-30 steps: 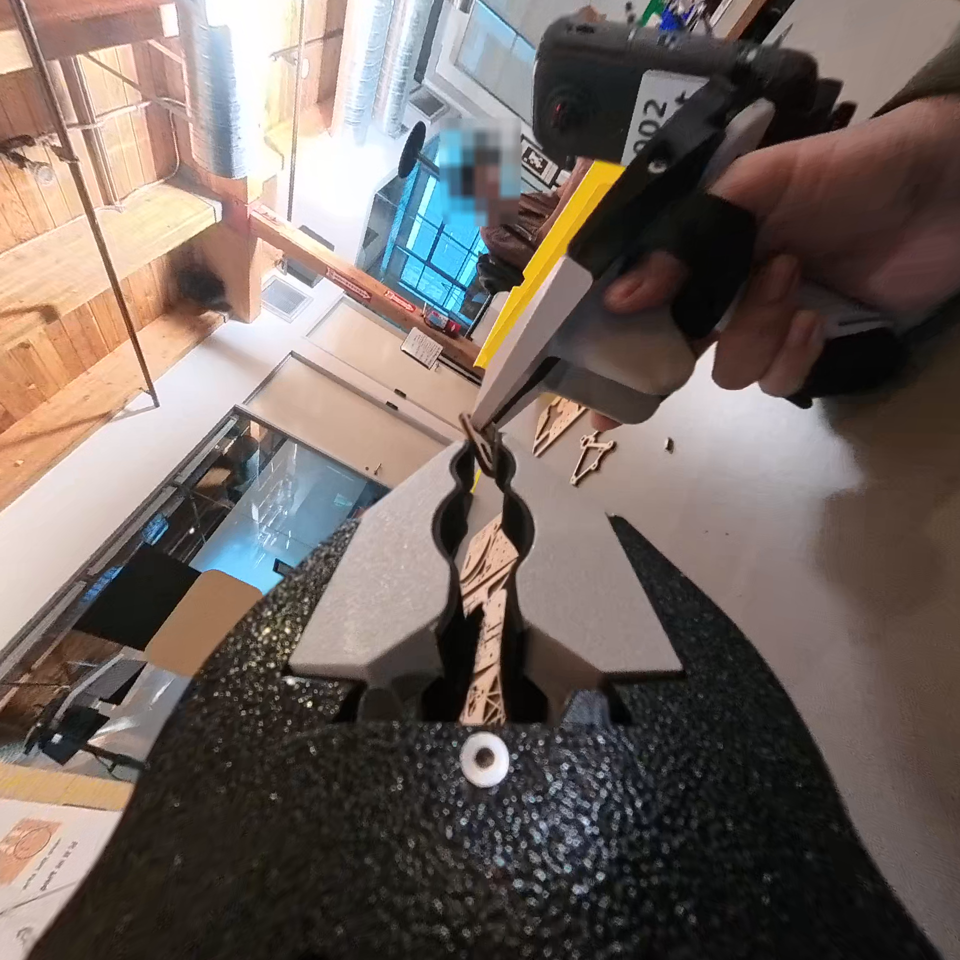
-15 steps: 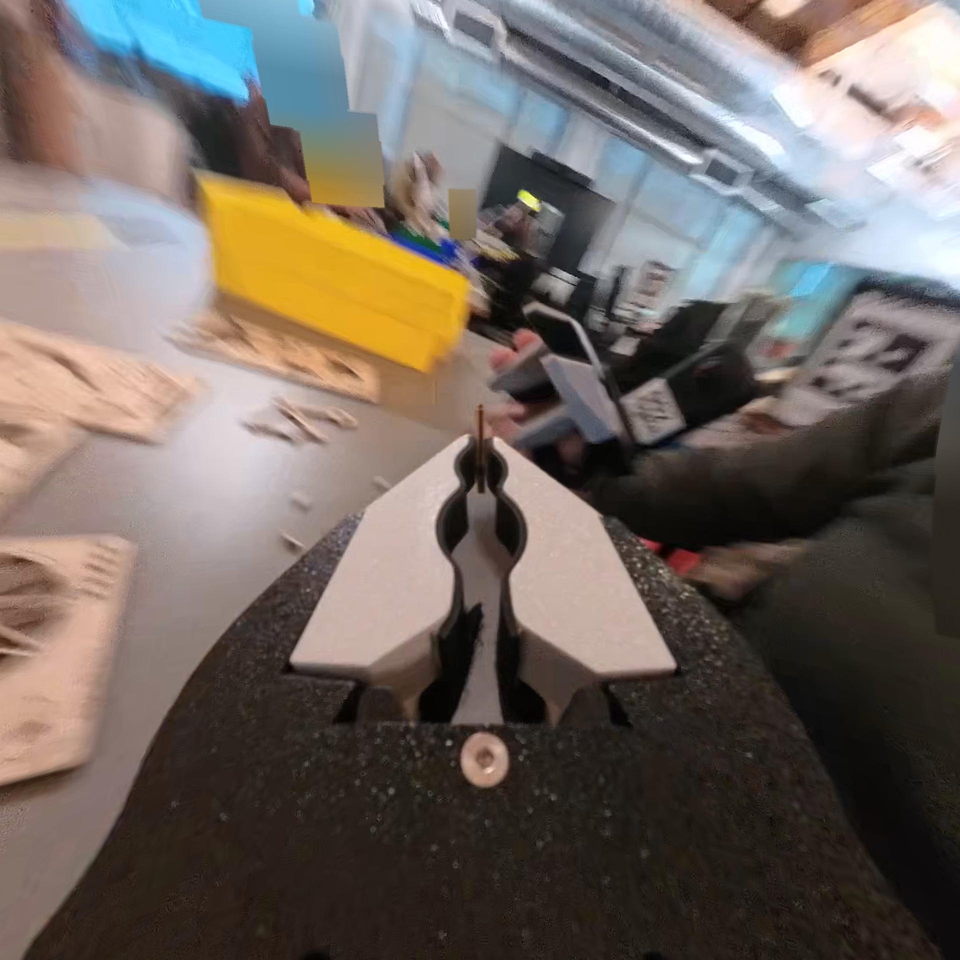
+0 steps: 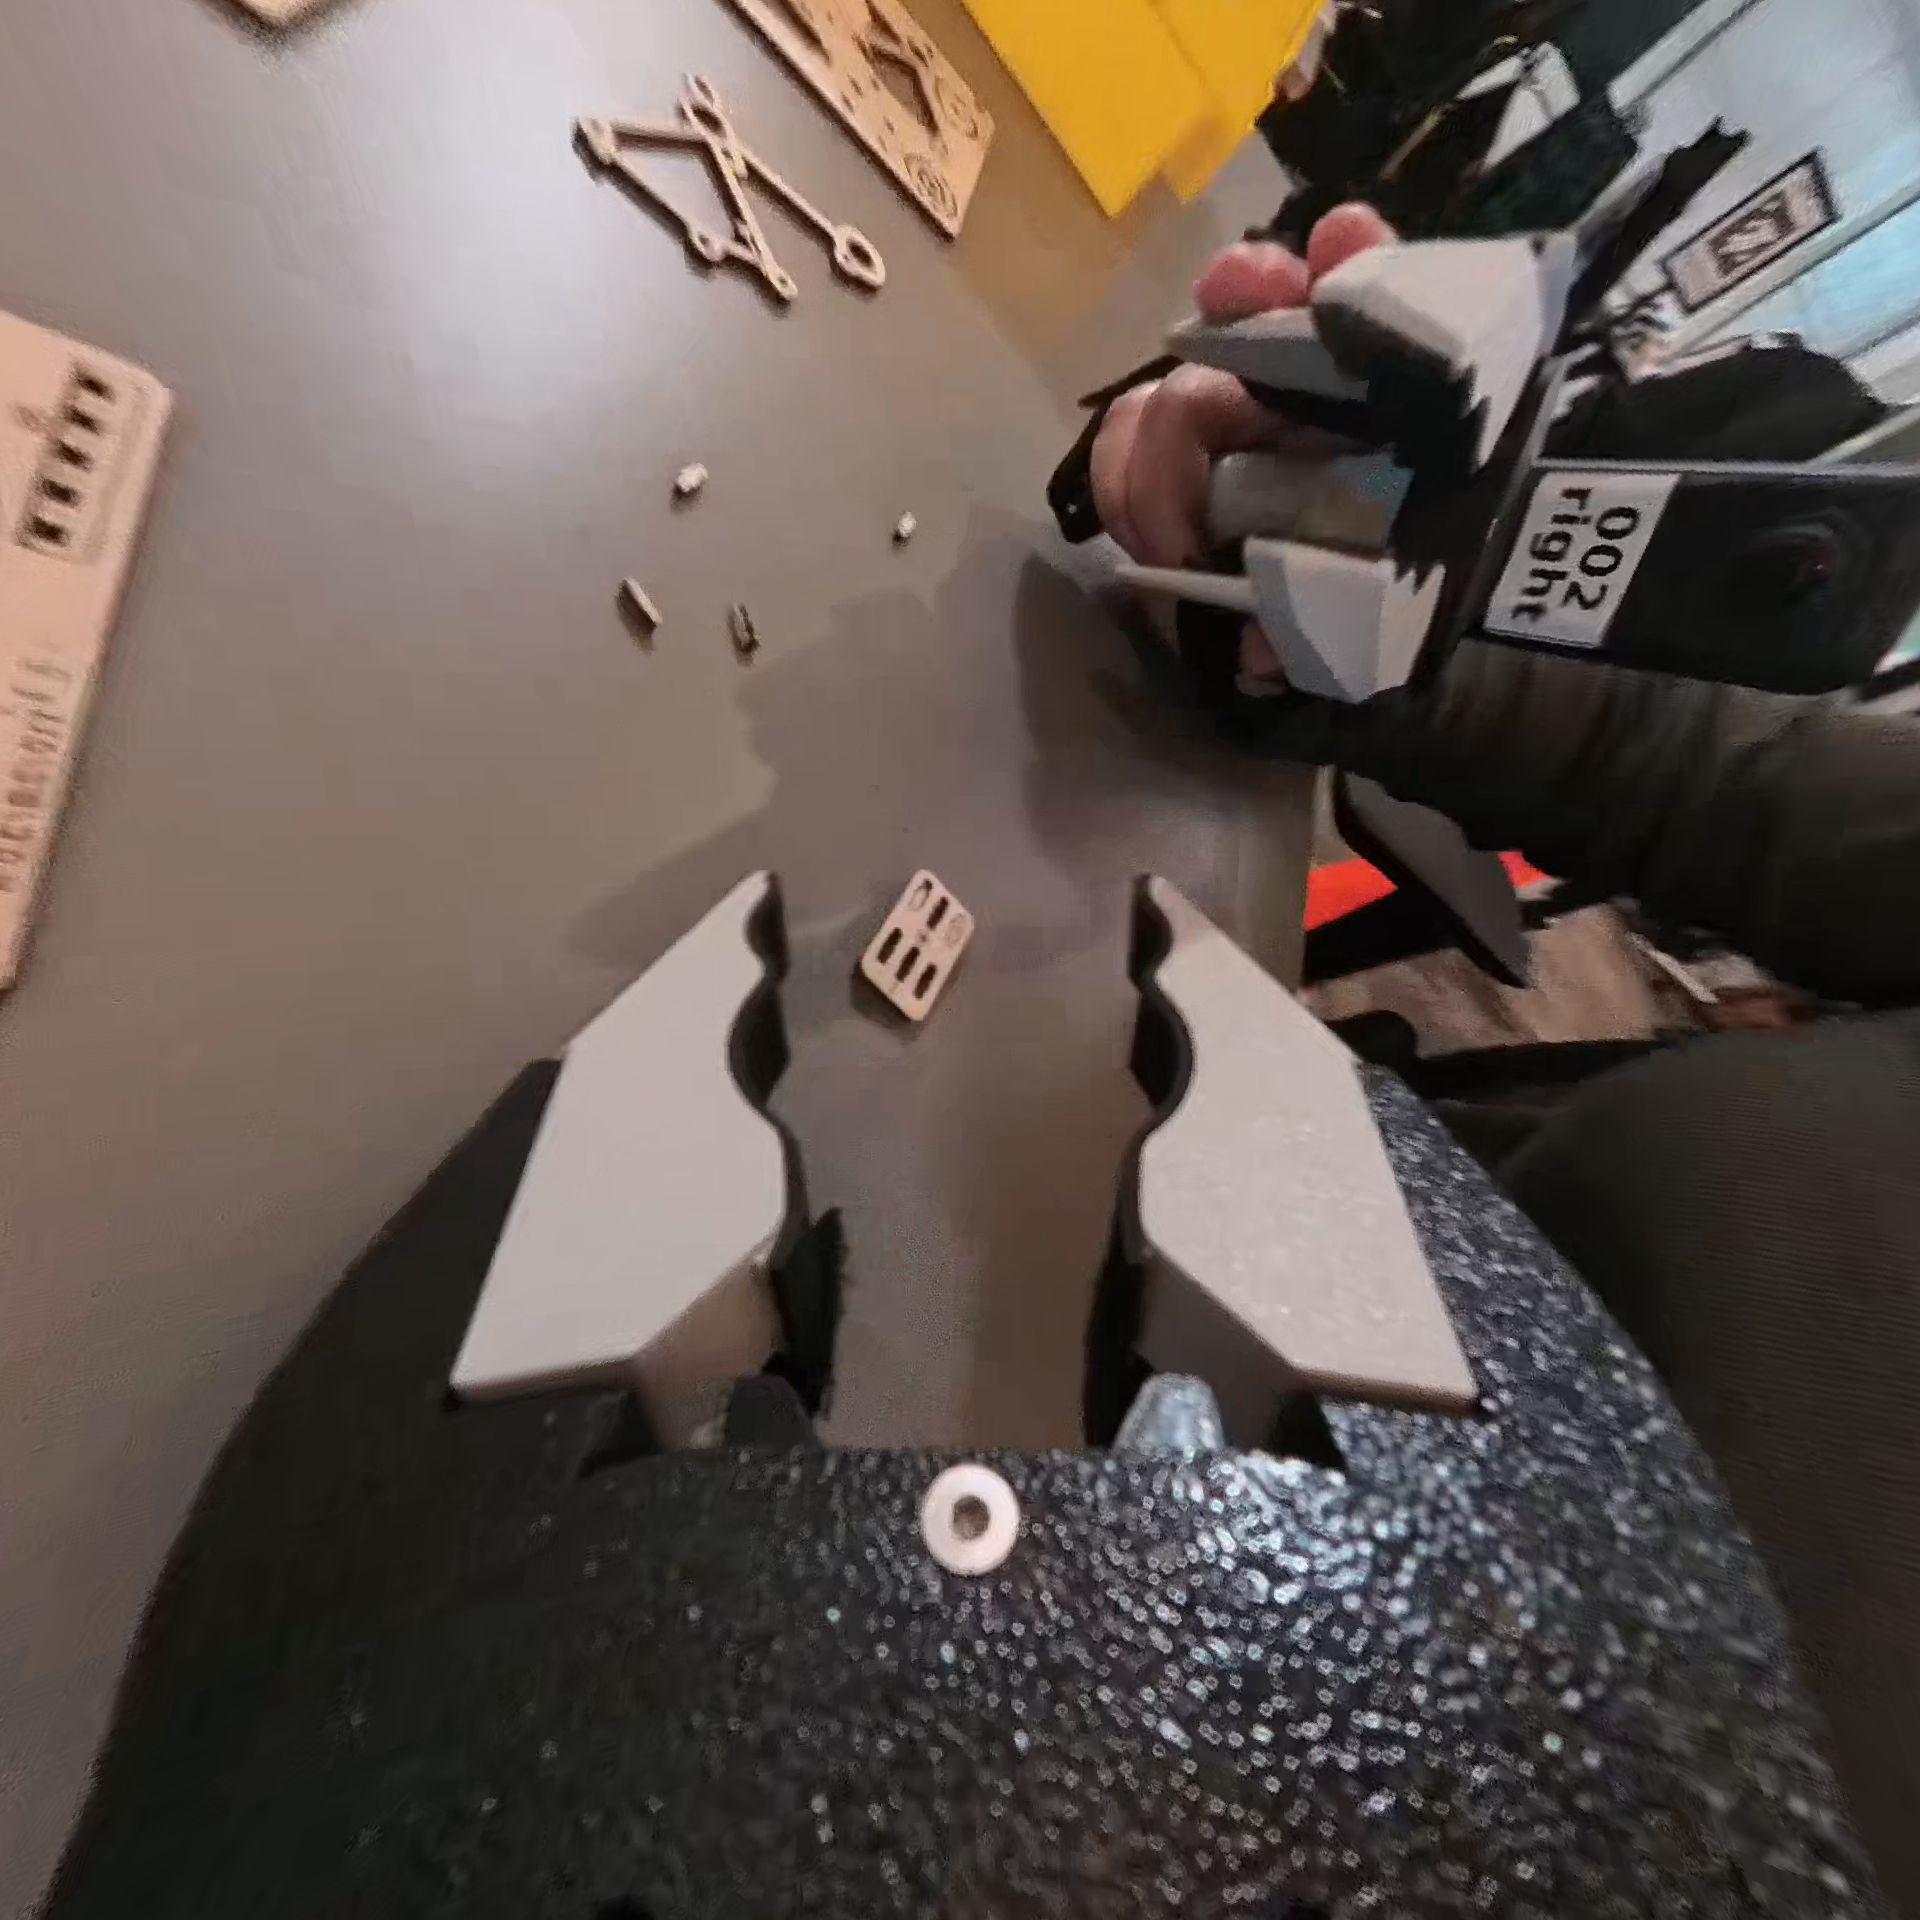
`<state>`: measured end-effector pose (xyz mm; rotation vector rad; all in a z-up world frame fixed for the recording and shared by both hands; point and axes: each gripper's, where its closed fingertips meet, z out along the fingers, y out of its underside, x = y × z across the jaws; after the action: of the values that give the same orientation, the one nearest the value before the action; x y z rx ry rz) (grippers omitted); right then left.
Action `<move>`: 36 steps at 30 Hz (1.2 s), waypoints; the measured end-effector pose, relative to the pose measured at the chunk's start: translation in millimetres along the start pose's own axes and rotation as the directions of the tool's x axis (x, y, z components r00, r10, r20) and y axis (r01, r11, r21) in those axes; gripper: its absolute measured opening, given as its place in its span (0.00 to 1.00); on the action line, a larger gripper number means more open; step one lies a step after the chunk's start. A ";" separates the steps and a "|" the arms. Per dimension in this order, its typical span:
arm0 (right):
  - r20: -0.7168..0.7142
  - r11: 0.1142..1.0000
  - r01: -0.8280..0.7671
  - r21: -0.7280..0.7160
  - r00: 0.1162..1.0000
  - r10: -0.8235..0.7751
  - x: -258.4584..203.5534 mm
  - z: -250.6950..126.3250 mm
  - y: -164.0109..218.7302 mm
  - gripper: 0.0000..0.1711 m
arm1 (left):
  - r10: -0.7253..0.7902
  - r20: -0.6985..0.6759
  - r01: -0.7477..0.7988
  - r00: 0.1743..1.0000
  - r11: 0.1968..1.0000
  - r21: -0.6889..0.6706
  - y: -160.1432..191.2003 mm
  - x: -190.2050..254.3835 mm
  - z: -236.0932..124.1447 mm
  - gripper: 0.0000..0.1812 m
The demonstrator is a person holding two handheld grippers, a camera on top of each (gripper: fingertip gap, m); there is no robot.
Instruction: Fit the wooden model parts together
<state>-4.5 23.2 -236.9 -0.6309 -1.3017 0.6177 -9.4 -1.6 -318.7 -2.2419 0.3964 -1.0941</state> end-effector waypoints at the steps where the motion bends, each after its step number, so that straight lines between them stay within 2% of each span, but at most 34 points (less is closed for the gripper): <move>1: 0.013 1.000 -0.002 0.007 1.000 0.002 -0.9 0.7 0.2 0.12 | 0.036 0.046 -0.038 0.998 0.999 0.034 -3.3 -2.9 -2.4 0.43; 3: 0.037 1.000 -0.012 0.027 0.999 0.011 -1.4 1.9 0.0 0.12 | 0.128 0.134 -0.144 0.983 0.983 0.118 -11.3 -4.6 -11.6 0.49; 5: 0.053 0.998 -0.033 0.057 0.998 0.030 0.3 2.3 -1.5 0.12 | 0.230 0.217 -0.279 0.949 0.932 0.231 -23.9 0.8 -25.6 0.54; 7: 0.076 0.994 -0.057 0.090 0.996 0.050 1.3 2.6 -3.6 0.12 | 0.325 0.327 -0.430 0.887 0.842 0.327 -36.6 7.0 -42.7 0.56; 9: 0.110 0.990 -0.083 0.113 0.991 0.070 0.6 3.8 -4.3 0.12 | 0.378 0.483 -0.581 0.790 0.716 0.388 -48.6 8.3 -63.4 0.52; 12: 0.157 0.990 -0.104 0.091 0.984 0.088 -0.9 8.5 2.3 0.10 | 0.347 0.646 -0.713 0.680 0.515 0.475 -59.6 14.4 -94.3 0.45; 15: 0.162 0.989 -0.089 0.114 0.984 0.070 3.1 12.6 4.8 0.08 | 0.332 0.740 -0.791 0.585 0.436 0.429 -61.4 19.5 -110.5 0.46; 19: 0.129 0.982 -0.123 0.141 0.986 0.105 16.9 14.6 6.7 0.07 | 0.360 0.838 -0.879 0.409 0.404 0.255 -57.6 14.2 -107.5 0.42; 22: 0.105 0.972 -0.163 0.168 0.984 0.146 25.6 11.9 4.5 0.06 | 0.407 0.849 -0.899 0.336 0.408 0.161 -57.0 8.3 -95.7 0.40; 29: 0.050 0.968 -0.183 0.169 0.983 0.178 37.3 11.9 7.6 0.00 | 0.427 0.857 -0.915 0.288 0.386 0.115 -56.9 8.2 -92.7 0.31; 32: 0.060 0.966 -0.193 0.174 0.981 0.185 37.9 11.0 7.3 0.00 | 0.417 0.866 -0.915 0.275 0.390 0.102 -56.6 5.7 -94.8 0.19; 36: 0.054 0.966 -0.199 0.163 0.980 0.193 39.3 11.6 10.1 0.00 | 0.475 0.826 -0.911 0.303 0.398 0.105 -50.9 8.3 -83.6 0.05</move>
<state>-10.3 59.4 -216.1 -0.6152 -1.2157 0.8965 -70.1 0.9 -241.6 -1.3864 0.5937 0.2137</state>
